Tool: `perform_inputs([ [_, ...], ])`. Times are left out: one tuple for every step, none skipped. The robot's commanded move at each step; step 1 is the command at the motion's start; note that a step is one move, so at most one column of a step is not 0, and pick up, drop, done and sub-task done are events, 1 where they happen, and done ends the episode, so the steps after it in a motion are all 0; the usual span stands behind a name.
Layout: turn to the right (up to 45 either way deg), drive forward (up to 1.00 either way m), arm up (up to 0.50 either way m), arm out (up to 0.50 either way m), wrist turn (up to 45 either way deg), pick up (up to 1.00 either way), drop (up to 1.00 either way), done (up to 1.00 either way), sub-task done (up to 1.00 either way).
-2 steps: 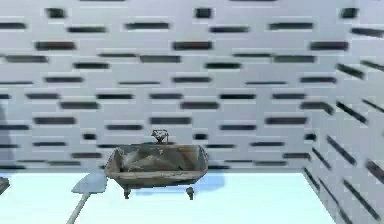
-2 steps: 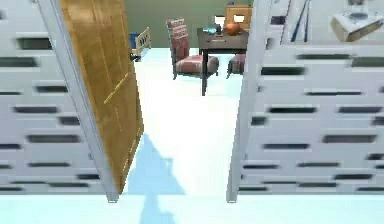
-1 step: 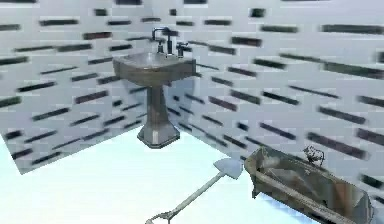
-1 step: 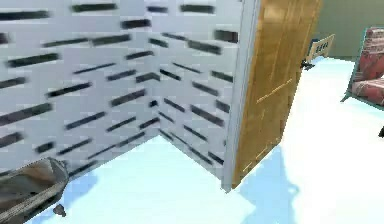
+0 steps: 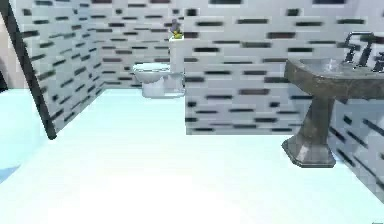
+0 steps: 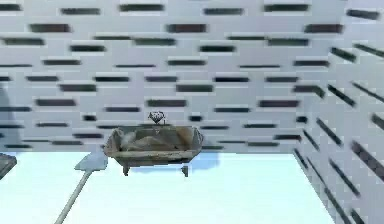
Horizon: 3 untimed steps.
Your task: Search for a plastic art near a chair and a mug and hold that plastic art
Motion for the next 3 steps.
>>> perform_inputs([
  [-30.0, 0.00, 0.00, 0.00, 0.0, 0.00, 0.00, 0.00, 0.00],
  [0.0, 1.00, 0.00, 0.00, 0.0, 0.00, 0.00, 0.00, 0.00],
  [0.0, 0.70, 0.00, 0.00, 0.0, 0.00, 0.00, 0.00, 0.00],
])
